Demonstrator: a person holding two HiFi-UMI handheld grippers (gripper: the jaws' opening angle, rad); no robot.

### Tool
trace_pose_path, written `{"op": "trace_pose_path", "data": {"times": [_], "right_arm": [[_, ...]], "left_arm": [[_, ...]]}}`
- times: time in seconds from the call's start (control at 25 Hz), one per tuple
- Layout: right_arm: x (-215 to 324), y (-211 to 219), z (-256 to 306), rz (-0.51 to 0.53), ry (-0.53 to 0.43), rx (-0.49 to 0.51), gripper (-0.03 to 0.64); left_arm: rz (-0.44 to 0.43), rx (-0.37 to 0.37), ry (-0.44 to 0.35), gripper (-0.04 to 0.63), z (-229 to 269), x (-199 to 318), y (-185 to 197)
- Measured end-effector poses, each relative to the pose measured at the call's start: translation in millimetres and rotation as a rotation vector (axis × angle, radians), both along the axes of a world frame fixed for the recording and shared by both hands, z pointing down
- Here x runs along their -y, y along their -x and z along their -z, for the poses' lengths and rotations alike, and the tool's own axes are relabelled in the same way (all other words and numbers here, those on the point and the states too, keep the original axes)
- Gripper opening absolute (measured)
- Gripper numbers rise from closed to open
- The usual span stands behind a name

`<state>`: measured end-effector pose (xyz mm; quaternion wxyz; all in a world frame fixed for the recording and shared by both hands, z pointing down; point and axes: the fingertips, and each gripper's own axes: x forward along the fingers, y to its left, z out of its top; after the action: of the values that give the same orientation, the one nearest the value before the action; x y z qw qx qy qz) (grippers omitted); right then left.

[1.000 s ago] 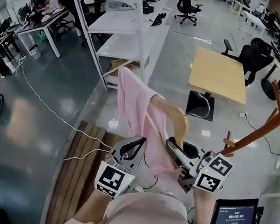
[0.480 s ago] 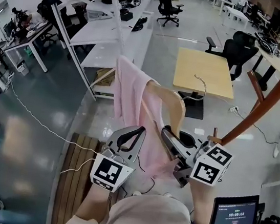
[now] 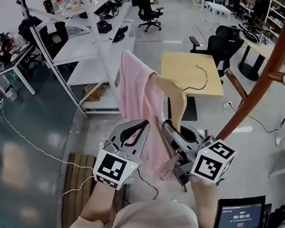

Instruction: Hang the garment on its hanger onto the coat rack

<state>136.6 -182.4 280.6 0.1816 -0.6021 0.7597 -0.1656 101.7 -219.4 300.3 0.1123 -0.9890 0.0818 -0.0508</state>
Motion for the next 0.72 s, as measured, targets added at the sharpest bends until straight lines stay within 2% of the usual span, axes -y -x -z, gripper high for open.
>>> {"op": "trace_pose_path", "data": {"times": [0.44,0.72], "right_arm": [[-4,-48,15,-0.182,-0.004,0.067,0.035],[-14,-68,4,-0.245,0.029,0.106,0.037]], "left_arm": [[-0.137,0.021,-0.019,0.006,15,-6,-49],[-0.223,0.051,-0.012,0.006,9,-27,-73]]}}
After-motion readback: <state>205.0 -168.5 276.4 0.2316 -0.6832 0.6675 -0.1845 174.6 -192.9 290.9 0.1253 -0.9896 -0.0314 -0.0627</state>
